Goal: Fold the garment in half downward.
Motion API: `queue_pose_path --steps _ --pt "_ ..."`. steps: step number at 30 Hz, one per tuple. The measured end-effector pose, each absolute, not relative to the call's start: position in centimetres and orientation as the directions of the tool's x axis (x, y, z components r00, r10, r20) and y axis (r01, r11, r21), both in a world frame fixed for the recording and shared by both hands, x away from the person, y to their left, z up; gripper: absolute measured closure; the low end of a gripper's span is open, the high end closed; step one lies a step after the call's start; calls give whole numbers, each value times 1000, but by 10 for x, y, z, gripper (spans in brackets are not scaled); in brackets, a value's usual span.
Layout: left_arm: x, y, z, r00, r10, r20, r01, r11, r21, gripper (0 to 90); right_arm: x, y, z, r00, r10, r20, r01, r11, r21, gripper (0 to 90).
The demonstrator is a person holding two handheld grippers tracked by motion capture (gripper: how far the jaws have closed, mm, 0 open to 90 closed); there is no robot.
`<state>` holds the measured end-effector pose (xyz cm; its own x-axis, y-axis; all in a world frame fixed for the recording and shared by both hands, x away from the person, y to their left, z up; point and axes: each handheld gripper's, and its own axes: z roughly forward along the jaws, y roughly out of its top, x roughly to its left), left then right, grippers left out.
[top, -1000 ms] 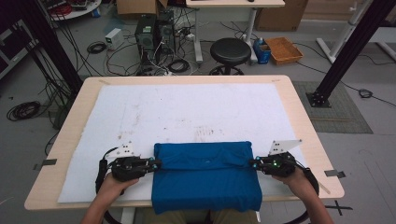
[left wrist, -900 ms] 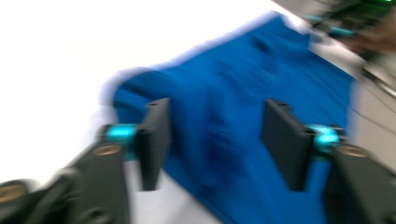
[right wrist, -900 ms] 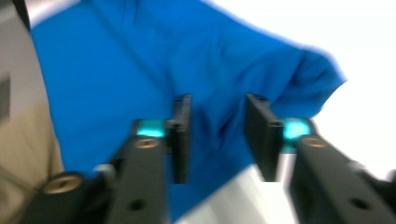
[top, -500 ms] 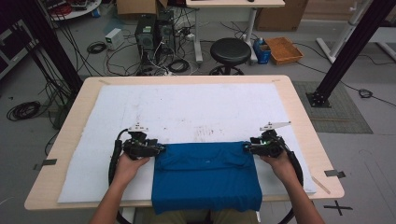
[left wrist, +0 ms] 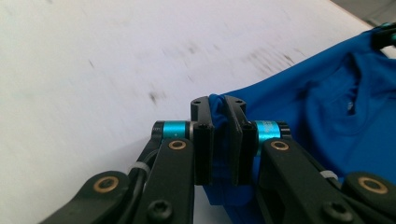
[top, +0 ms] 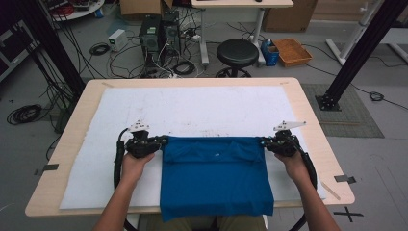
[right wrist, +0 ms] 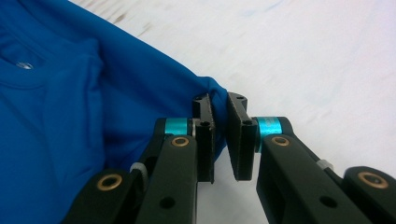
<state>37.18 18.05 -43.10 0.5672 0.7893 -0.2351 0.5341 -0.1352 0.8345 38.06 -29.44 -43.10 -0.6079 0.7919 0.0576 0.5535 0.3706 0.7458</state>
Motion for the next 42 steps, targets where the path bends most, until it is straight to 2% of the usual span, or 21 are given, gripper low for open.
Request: queue_pose_path --steps 4,5,6,8,10,11,12,13,15,20,23,26,28,29,31,33,35,36,37,40,42 --pt "395 169 -427 542 811 -220 531 -128 838 820 413 -298 -422 -578 816 15 553 378 743 827" --pt "406 162 -427 533 826 -181 530 -159 833 820 418 -298 -422 -572 821 1 553 384 739 827" --pt "406 162 -427 533 826 -181 530 -159 833 819 422 -297 -422 -566 824 -9 550 385 741 826" --pt "412 156 -429 524 837 -158 533 -177 827 785 425 -297 -424 -556 831 -21 553 388 737 824" --pt "414 152 -432 466 867 -179 566 -136 813 572 430 -299 -435 -528 849 13 605 366 707 684" --pt "414 152 -432 466 867 -179 566 -136 813 481 430 -299 -435 -528 849 13 605 366 707 684" --pt "413 152 -432 457 872 -177 569 -133 812 471 429 -301 -436 -516 856 40 627 346 698 517" --pt "410 151 -430 469 868 -161 557 -149 817 472 427 -302 -434 -520 853 45 620 341 707 476" --pt "405 151 -424 499 855 -140 523 -169 836 472 420 -305 -426 -534 844 50 578 321 750 429" --pt "394 141 -413 615 756 -224 478 -132 868 472 407 -303 -412 -585 807 79 531 308 789 384" --pt "396 126 -418 657 715 -237 506 -185 843 472 403 -295 -412 -635 765 102 527 334 781 428" --pt "400 112 -426 663 711 -236 537 -230 812 483 402 -281 -417 -685 723 93 519 394 758 500" --pt "401 108 -429 660 715 -232 546 -244 801 501 402 -276 -418 -699 710 86 512 414 752 515" --pt "403 104 -432 660 716 -230 558 -261 788 527 404 -265 -422 -704 705 82 520 433 736 549" --pt "406 96 -439 664 713 -224 578 -299 759 559 408 -259 -425 -701 708 86 529 436 728 554" --pt "407 93 -441 664 715 -218 579 -308 755 640 409 -256 -427 -700 709 84 531 439 725 562" --pt "407 89 -443 658 727 -198 587 -330 739 773 415 -247 -433 -701 709 79 540 455 708 634" --pt "407 88 -443 659 725 -198 585 -329 742 773 415 -247 -433 -701 709 79 540 455 708 634" --pt "406 89 -443 667 717 -203 579 -327 747 825 415 -245 -434 -701 708 82 548 462 697 717" --pt "401 92 -439 695 688 -211 542 -307 783 852 410 -244 -432 -734 677 63 514 491 703 874" --pt "395 97 -437 713 664 -224 521 -288 804 852 405 -247 -429 -749 660 64 491 487 722 873"
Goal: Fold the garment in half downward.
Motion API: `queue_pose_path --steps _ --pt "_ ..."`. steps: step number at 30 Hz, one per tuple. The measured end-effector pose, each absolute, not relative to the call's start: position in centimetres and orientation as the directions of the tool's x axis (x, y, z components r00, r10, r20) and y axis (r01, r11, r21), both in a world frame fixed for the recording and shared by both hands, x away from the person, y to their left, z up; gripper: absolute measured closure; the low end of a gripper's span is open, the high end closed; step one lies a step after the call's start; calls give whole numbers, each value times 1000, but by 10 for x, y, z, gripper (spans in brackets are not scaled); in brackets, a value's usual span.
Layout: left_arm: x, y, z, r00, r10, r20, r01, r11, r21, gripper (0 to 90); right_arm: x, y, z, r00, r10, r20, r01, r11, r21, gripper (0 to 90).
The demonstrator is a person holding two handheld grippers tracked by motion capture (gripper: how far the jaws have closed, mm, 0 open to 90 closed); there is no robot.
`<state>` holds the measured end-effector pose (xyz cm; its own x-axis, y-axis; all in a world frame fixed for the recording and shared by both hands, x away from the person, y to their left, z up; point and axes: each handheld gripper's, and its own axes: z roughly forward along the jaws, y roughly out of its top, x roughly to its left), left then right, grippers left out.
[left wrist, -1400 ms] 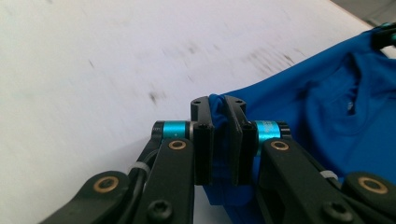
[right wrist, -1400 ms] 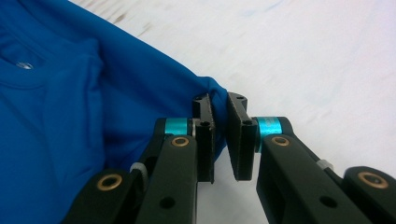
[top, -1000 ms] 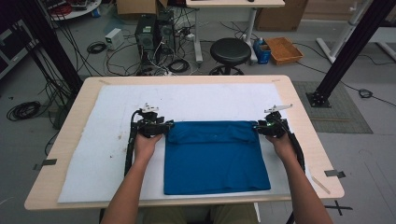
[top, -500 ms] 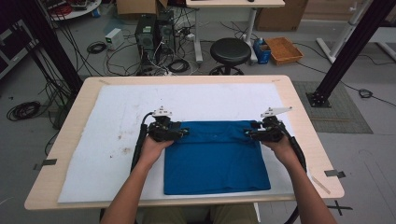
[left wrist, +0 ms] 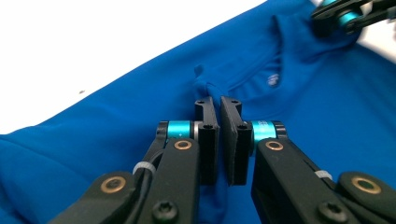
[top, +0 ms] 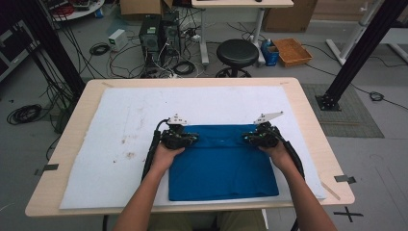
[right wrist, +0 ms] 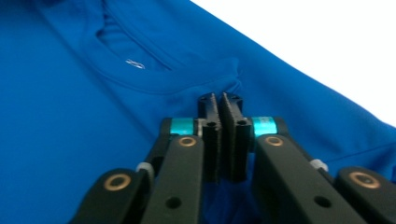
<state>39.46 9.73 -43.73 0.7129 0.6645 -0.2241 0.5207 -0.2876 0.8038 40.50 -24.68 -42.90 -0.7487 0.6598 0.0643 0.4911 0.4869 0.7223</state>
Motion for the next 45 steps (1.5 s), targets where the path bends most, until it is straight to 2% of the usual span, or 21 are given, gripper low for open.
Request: queue_pose_path --steps 8,9,11,13,16,18,19,23,26,28,30,33,34,35,36,37,40,42,43,44,45 --pt "355 114 -439 805 546 -233 455 -316 832 849 373 -265 -431 -832 551 70 403 513 758 853" --pt "342 117 -439 820 530 -217 438 -336 834 738 360 -271 -433 -863 496 95 388 531 753 796" --pt "337 120 -438 818 529 -225 440 -324 837 668 349 -279 -433 -877 465 122 382 519 765 782" --pt "332 126 -436 802 553 -226 439 -289 851 639 345 -287 -432 -858 492 145 403 471 785 763" --pt "334 132 -432 744 624 -238 454 -210 866 626 351 -289 -429 -780 603 166 468 386 795 754" --pt "336 134 -431 710 665 -231 459 -188 868 626 355 -278 -431 -748 643 165 497 378 781 755" --pt "337 135 -432 679 698 -225 471 -180 863 626 355 -271 -433 -749 645 150 497 398 772 755" --pt "337 139 -435 650 727 -222 486 -173 857 619 348 -250 -440 -812 574 106 446 493 747 755" --pt "334 145 -437 632 741 -228 495 -160 854 619 339 -247 -446 -857 514 45 386 581 717 770" --pt "331 147 -438 626 746 -229 498 -157 853 606 334 -251 -444 -864 502 25 365 592 719 763" --pt "327 148 -438 617 755 -223 502 -160 850 594 329 -262 -440 -840 542 43 379 527 761 733" --pt "322 149 -441 578 792 -195 508 -163 846 572 327 -284 -432 -746 663 64 422 396 816 706" --pt "322 149 -441 578 792 -195 508 -163 846 557 327 -284 -432 -746 663 64 422 396 816 706" --pt "322 148 -443 568 800 -193 513 -160 843 554 327 -293 -431 -682 729 50 463 378 802 706" --pt "323 148 -445 561 806 -190 525 -169 834 554 327 -293 -431 -682 729 50 463 378 802 706" --pt "325 146 -447 551 814 -183 537 -177 825 554 329 -295 -433 -652 756 59 508 378 774 668" --pt "330 144 -451 536 826 -175 568 -199 799 557 331 -290 -438 -643 764 60 542 398 740 597" --pt "332 143 -452 527 830 -182 587 -201 784 559 331 -287 -439 -645 762 55 548 412 728 598" --pt "333 143 -452 529 830 -175 589 -211 780 591 332 -285 -441 -651 759 36 547 435 715 623" --pt "333 142 -452 526 836 -160 587 -220 780 657 334 -283 -443 -665 746 20 536 459 708 751" --pt "332 142 -452 527 839 -135 578 -237 781 707 334 -283 -443 -670 742 14 531 467 707 796"
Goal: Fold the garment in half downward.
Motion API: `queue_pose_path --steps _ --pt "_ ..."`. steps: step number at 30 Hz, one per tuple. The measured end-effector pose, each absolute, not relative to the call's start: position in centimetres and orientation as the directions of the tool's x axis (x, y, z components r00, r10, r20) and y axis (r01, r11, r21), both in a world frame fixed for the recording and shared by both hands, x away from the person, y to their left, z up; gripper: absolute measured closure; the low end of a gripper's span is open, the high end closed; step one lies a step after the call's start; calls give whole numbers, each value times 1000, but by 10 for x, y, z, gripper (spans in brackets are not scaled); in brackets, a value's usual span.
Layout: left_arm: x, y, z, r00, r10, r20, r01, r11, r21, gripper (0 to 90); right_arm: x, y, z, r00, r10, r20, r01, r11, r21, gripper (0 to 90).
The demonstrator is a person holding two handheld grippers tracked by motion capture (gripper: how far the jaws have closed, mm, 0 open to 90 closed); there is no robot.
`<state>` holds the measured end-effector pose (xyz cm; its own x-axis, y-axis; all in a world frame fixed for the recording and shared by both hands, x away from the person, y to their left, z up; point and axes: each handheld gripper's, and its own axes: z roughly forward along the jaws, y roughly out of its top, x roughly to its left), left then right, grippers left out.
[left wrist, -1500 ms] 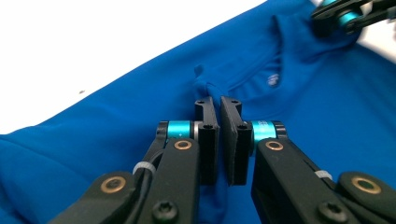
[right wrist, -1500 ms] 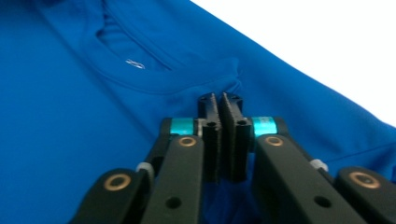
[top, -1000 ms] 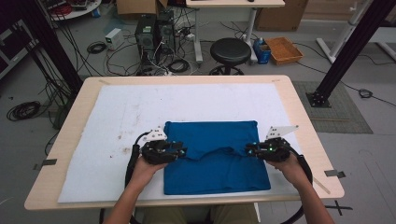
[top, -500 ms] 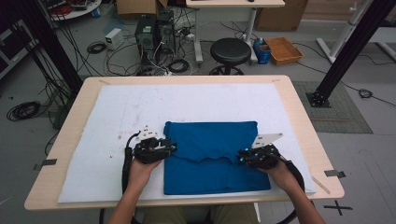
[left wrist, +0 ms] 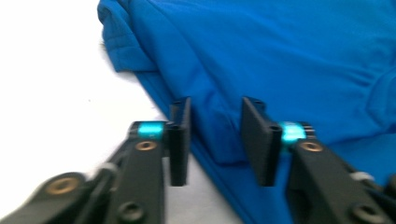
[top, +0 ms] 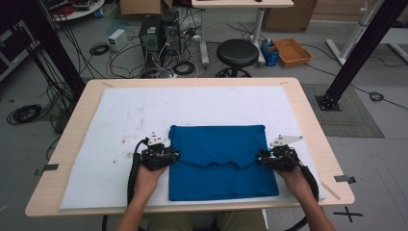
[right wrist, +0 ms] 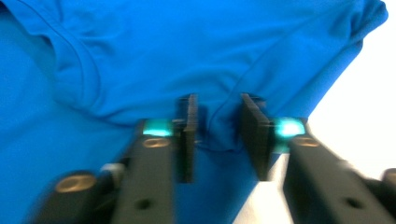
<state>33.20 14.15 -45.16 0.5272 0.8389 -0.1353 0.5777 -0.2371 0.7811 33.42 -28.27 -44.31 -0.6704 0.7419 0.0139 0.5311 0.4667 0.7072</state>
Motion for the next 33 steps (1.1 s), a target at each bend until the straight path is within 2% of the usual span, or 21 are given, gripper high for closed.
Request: queue_pose_path --steps 1,4,10,14,20,27,33 --pt "332 142 -452 527 839 -135 578 -237 781 801 334 -283 -443 -670 742 14 531 467 707 796" --pt "329 139 -451 546 833 -88 541 -271 796 842 332 -284 -443 -683 731 -16 496 479 724 839" --pt "319 148 -442 572 810 -130 481 -203 853 841 326 -290 -433 -689 725 7 465 434 771 846" --pt "310 158 -432 610 767 -201 460 -136 878 842 320 -293 -428 -702 712 12 451 432 781 854" --pt "287 167 -425 673 686 -276 467 -105 878 847 288 -303 -416 -729 684 23 431 433 792 857" --pt "261 168 -434 715 633 -299 498 -161 852 850 257 -308 -418 -745 665 52 451 445 774 857" --pt "256 169 -444 730 606 -315 534 -218 817 853 249 -308 -425 -755 652 66 476 476 739 857"
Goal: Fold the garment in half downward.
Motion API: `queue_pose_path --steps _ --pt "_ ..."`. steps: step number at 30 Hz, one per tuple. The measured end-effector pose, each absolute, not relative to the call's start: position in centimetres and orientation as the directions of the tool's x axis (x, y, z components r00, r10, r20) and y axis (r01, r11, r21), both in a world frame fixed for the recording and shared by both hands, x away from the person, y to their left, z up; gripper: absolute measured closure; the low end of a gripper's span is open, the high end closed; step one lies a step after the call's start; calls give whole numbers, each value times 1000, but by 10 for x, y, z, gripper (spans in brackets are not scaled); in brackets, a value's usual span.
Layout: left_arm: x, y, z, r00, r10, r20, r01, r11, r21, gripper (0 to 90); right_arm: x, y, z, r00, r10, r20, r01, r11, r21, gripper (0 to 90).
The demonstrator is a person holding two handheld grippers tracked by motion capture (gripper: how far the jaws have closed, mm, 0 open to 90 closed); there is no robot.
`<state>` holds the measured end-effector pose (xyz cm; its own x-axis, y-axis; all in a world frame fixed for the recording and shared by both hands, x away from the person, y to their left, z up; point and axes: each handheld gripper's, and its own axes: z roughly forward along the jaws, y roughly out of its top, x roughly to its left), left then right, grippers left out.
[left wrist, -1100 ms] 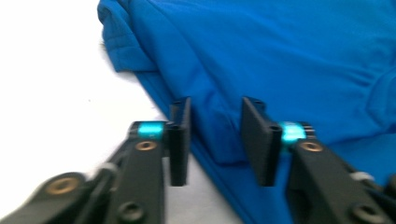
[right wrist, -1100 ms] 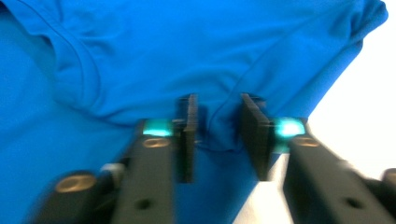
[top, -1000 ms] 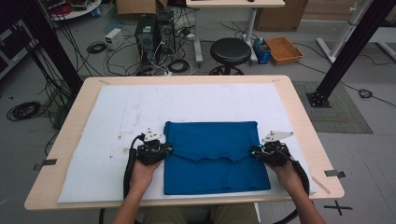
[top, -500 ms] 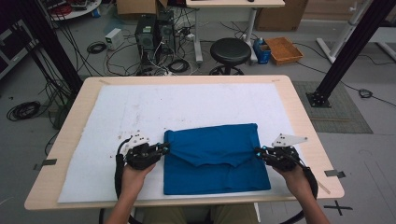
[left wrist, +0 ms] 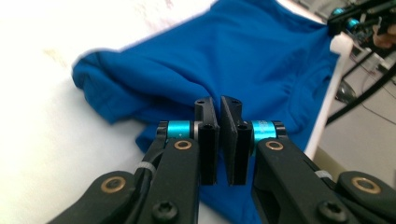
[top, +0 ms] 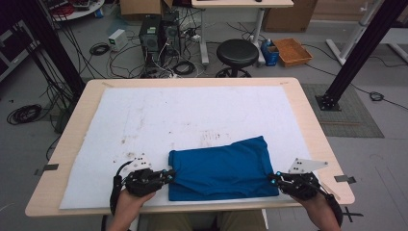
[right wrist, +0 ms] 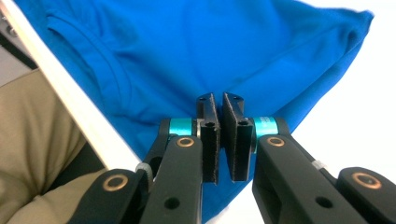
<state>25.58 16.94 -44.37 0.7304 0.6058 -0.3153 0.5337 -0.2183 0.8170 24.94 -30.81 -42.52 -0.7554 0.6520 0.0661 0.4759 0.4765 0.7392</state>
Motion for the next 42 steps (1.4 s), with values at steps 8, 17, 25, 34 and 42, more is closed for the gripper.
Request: queue_pose_path --steps 8,17,25,34,42 --pt "269 177 -446 647 681 -344 563 -122 817 483 262 -316 -436 -745 648 156 523 423 740 477" --pt "342 166 -430 455 846 -278 587 -50 808 381 333 -314 -420 -588 803 101 515 275 811 236" --pt "364 152 -447 439 870 -225 662 -144 736 448 392 -299 -444 -520 834 183 664 260 701 440" --pt "355 169 -450 426 865 -265 603 -54 796 896 382 -302 -445 -589 803 91 599 359 716 877" --pt "363 180 -437 398 843 -361 567 83 820 800 371 -324 -445 -519 847 117 585 252 771 873"
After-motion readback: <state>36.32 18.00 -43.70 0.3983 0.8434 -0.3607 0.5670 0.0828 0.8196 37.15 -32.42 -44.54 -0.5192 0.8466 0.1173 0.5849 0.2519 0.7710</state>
